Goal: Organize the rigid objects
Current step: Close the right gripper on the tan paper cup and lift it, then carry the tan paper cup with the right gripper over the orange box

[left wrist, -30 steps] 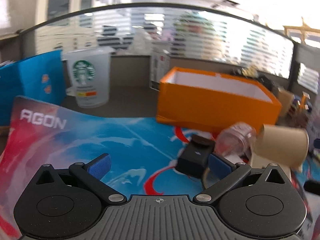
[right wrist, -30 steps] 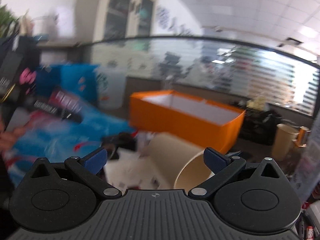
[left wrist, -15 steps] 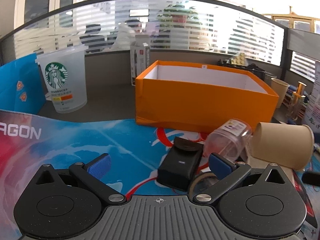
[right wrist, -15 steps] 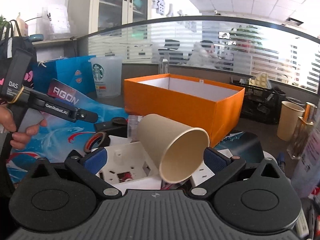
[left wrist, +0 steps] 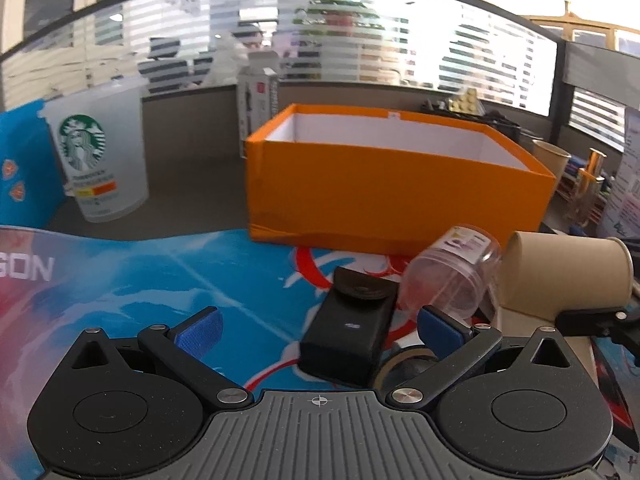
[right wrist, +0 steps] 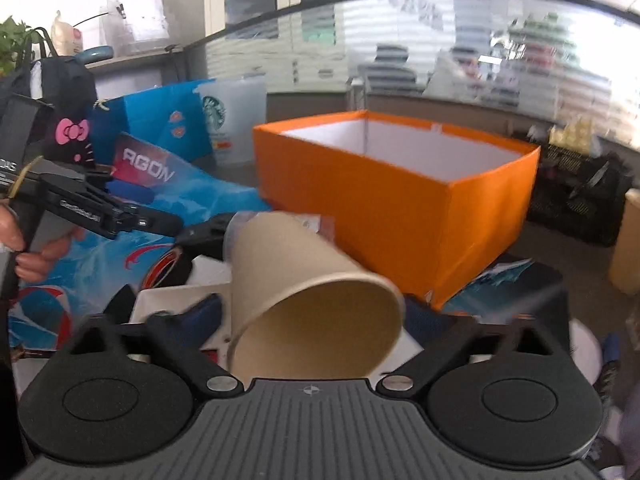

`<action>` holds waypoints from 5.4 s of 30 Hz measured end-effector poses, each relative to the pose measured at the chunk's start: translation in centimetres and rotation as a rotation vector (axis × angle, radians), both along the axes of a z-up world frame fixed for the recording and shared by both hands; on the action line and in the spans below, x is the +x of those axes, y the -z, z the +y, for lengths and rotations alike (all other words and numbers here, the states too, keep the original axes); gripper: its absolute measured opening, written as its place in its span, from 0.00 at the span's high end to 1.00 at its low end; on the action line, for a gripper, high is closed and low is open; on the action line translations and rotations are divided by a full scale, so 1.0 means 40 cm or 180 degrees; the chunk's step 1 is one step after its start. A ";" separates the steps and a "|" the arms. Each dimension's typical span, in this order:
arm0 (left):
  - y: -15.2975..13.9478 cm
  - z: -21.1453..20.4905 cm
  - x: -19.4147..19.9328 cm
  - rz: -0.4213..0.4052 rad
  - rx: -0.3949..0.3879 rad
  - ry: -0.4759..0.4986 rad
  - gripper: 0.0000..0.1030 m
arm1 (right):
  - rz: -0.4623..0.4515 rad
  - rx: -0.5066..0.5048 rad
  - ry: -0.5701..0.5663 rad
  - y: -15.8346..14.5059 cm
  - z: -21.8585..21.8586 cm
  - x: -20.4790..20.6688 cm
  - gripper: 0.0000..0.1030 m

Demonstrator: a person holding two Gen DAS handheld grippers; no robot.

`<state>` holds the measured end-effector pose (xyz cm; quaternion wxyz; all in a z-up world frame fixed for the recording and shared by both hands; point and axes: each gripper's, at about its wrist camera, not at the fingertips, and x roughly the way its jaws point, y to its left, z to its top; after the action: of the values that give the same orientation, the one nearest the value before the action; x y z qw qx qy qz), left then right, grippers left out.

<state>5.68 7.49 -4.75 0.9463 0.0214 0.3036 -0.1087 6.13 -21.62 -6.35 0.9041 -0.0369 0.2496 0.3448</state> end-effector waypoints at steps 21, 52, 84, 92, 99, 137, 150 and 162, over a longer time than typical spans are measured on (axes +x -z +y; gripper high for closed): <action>0.066 -0.040 0.129 0.0218 0.0075 0.0693 0.53 | -0.0173 0.0359 0.0246 -0.063 -0.010 -0.031 0.26; -0.086 0.002 -0.020 -0.0342 -0.0502 0.0620 0.53 | -0.0259 0.0378 0.0549 -0.120 0.082 -0.082 0.26; -0.332 -0.048 -0.047 -0.1146 -0.0379 0.0637 0.52 | -0.0974 0.0417 0.0654 -0.303 0.060 -0.127 0.26; -0.381 -0.074 -0.026 -0.1279 -0.0394 0.0700 0.52 | -0.1116 0.0469 0.0739 -0.350 0.045 -0.118 0.26; -0.417 -0.089 0.025 -0.1340 -0.0403 0.0696 0.52 | -0.1159 0.0483 0.0805 -0.377 0.038 -0.090 0.26; -0.434 -0.102 0.339 -0.1011 -0.0459 0.0585 0.52 | -0.1069 0.0279 0.1037 -0.484 0.066 0.180 0.26; -0.351 -0.104 0.384 -0.0718 -0.0407 0.0511 0.52 | -0.0682 0.0145 0.1114 -0.448 0.073 0.280 0.26; -0.304 -0.115 0.427 -0.0473 -0.0296 0.0446 0.52 | -0.0415 0.0066 0.1159 -0.391 0.068 0.332 0.26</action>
<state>22.76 2.90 7.43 0.9563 0.0067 0.2250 -0.1867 19.41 -18.90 9.29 0.9662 -0.0041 0.1895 0.1749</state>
